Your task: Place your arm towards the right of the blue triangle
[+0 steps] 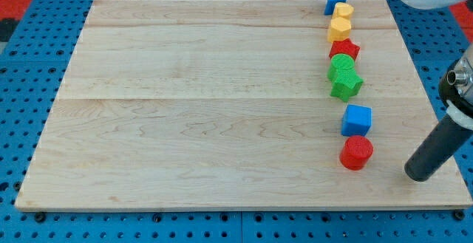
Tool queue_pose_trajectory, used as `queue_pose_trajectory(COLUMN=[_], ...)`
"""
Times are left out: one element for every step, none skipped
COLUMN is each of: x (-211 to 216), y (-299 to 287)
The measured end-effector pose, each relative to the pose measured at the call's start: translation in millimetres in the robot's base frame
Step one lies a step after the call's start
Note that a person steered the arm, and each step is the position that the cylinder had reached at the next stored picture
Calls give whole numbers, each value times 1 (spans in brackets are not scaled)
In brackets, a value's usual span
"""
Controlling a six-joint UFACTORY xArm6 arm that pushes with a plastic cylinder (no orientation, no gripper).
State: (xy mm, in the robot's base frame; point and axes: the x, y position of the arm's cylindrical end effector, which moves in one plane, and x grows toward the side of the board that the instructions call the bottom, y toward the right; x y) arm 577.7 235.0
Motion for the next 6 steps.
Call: queue_pose_trajectory(x=[0, 10, -36, -147, -267, -367], y=[0, 6, 85, 106, 107, 104])
